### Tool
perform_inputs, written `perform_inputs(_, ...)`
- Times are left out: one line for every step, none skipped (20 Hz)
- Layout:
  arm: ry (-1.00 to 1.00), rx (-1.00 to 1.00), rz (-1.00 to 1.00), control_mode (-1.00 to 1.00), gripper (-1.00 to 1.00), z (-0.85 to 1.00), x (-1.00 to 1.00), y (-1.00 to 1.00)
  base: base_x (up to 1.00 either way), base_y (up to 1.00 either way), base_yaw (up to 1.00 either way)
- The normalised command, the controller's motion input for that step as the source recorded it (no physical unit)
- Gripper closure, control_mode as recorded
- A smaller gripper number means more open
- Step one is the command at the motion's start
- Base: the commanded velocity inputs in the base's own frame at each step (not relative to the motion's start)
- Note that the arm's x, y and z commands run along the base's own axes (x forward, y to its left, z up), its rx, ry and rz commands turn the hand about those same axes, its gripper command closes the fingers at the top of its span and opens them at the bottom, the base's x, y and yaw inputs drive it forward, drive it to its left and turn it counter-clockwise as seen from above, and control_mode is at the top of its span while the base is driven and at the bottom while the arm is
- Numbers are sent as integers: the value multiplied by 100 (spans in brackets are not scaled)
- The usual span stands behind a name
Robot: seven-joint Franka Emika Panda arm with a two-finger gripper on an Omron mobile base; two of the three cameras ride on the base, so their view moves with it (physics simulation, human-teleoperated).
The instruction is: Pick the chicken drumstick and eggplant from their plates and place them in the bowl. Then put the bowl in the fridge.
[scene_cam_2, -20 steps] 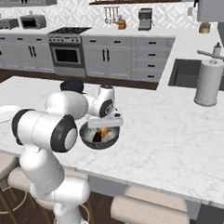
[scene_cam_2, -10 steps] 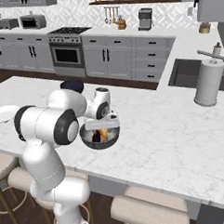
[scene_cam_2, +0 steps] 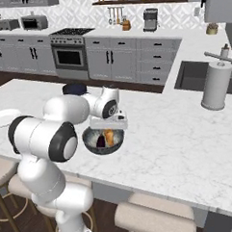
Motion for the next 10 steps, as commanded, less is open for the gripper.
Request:
perform_inputs(0,3,-19,-100,-100,27,-14,-55,0,0,0)
perform_inputs(2,13,-21,-100,-100,4,0,-62,0,0,0)
perform_inputs(4,8,-21,-100,-100,0,0,-71,0,0,0)
perform_inputs(5,3,-24,-100,-100,9,0,-56,0,0,0)
perform_inputs(9,0,-25,-100,-100,11,0,-48,0,0,0)
perform_inputs(9,1,-23,-100,-100,9,0,-55,0,0,0)
perform_inputs(17,2,-23,-100,-100,0,0,-49,0,0,0)
perform_inputs(20,3,-23,-100,-100,0,0,-44,0,0,0)
perform_inputs(19,5,-21,-100,-100,0,0,-40,0,0,0)
perform_inputs(17,8,-15,-100,-100,0,0,-36,0,0,0)
